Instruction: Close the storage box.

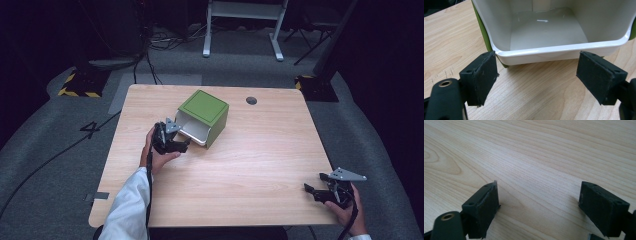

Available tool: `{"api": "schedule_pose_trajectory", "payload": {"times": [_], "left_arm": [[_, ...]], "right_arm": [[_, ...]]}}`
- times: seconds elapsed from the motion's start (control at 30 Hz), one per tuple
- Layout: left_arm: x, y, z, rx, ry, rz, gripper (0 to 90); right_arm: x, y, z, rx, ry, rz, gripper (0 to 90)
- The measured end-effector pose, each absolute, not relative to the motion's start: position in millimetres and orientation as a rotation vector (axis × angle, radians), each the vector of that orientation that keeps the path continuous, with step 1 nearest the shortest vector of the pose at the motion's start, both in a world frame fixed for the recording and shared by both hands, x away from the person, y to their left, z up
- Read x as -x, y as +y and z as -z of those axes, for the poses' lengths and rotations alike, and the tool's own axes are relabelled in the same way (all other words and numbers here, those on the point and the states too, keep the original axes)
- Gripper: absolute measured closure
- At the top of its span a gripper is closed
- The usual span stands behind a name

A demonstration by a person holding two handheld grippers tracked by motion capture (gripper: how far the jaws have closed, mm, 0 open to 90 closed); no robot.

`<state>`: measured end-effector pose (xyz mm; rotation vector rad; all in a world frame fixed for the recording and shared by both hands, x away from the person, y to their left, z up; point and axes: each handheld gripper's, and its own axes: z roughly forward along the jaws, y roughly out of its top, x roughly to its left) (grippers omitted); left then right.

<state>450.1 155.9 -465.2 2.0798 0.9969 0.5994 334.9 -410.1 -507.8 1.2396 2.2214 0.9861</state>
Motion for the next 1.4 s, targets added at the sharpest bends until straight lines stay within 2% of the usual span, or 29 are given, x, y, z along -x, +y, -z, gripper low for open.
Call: {"api": "schedule_pose_trajectory", "payload": {"times": [0.87,1.4], "left_arm": [[-433,166,447,-2.168,0.915,-0.571,16.9],[-408,184,436,-2.256,0.886,-0.590,17.3]], "right_arm": [[-335,-410,508,-1.241,2.223,-0.988,16.3],[-335,-410,508,-1.241,2.223,-0.988,16.3]]}}
